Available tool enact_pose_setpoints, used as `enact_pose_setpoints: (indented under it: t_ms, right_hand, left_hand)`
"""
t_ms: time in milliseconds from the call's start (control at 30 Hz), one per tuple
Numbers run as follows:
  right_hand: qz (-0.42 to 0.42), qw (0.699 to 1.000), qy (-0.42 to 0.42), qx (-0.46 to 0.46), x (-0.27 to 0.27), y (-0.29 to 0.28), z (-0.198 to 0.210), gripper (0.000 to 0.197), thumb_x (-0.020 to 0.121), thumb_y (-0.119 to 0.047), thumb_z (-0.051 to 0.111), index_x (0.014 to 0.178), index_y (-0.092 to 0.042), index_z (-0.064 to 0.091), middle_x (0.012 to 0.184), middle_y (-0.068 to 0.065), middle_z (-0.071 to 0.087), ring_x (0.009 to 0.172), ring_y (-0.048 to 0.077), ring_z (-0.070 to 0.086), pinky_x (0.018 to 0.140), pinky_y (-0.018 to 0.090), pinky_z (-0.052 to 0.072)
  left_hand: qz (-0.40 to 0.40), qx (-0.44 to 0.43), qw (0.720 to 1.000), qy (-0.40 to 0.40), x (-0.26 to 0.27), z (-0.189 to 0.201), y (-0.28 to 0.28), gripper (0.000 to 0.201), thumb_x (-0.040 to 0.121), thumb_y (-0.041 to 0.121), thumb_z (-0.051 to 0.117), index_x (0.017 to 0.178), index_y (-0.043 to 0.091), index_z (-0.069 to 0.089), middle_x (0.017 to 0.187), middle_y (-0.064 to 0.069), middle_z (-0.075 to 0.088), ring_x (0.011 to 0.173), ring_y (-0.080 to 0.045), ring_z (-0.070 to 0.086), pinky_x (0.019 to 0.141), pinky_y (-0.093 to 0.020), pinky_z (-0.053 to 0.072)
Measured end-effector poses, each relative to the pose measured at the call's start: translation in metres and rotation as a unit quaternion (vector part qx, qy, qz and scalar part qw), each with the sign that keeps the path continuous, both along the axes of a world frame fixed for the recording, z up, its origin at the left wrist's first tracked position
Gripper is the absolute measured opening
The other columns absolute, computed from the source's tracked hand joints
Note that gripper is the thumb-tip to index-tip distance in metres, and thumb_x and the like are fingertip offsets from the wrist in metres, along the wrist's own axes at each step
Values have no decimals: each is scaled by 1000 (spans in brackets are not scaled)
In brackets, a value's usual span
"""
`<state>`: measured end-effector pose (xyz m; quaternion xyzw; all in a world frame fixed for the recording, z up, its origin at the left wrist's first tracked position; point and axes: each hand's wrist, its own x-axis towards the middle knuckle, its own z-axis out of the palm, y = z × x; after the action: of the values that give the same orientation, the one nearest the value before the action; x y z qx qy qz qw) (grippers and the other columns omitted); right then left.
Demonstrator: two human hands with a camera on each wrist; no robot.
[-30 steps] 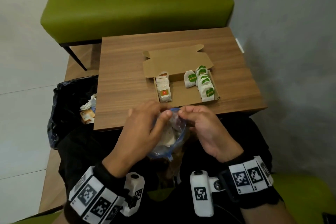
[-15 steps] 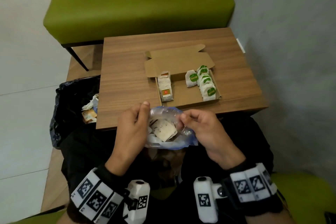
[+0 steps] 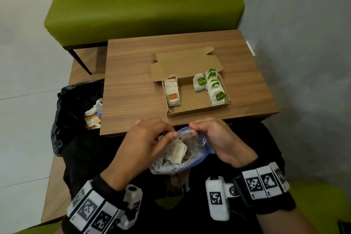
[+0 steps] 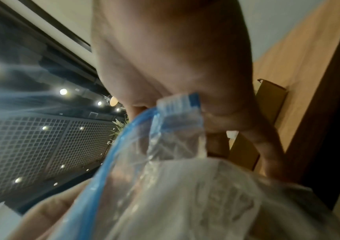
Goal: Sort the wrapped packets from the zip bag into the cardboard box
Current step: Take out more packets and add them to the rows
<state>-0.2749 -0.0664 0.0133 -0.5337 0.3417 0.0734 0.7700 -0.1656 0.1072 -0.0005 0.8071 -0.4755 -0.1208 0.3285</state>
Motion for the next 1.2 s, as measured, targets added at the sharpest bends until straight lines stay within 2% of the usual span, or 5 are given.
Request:
enact_pose_setpoints:
  t_ms: [200, 467, 700, 900, 1200]
  right_hand:
    - [23, 968, -32, -246, 0, 14, -9, 20, 94, -34, 62, 91, -16, 69, 85, -5, 68, 79, 8, 63, 79, 31, 51]
    - [49, 762, 27, -646, -20, 27, -16, 40, 77, -52, 68, 107, -25, 62, 100, -9, 61, 96, 16, 60, 97, 52, 43]
    - [12, 931, -31, -365, -11, 6, -14, 18, 94, -13, 60, 96, -20, 77, 86, -6, 76, 80, 8, 70, 76, 25, 56]
    - [49, 977, -37, -202, -4, -3, -17, 25, 102, -11, 47, 93, -11, 71, 85, 1, 70, 78, 8, 63, 72, 22, 49]
    - [75, 953, -57, -289, -5, 3, -10, 18, 98, -31, 56, 108, -24, 69, 108, -5, 54, 103, 10, 57, 95, 32, 49]
  left_hand:
    - [123, 31, 992, -9, -9, -13, -10, 30, 99, 34, 46, 73, 21, 52, 61, 10, 52, 57, -11, 52, 55, -29, 36]
    - [265, 24, 963, 28, -20, 3, -18, 43, 100, 29, 44, 59, 27, 32, 48, 9, 39, 43, -4, 37, 46, -21, 18]
    - [261, 17, 964, 41, -2, -8, -5, 39, 100, 36, 44, 64, 23, 42, 54, 6, 48, 51, -8, 46, 53, -31, 30]
    - [63, 22, 998, 19, -9, -7, 0, 61, 86, 57, 54, 134, 22, 40, 122, 9, 48, 105, -4, 48, 88, -20, 41]
    - [104, -30, 994, 11, 0, -7, -8, 32, 98, 44, 49, 81, 21, 62, 85, 9, 56, 79, -7, 53, 68, -22, 43]
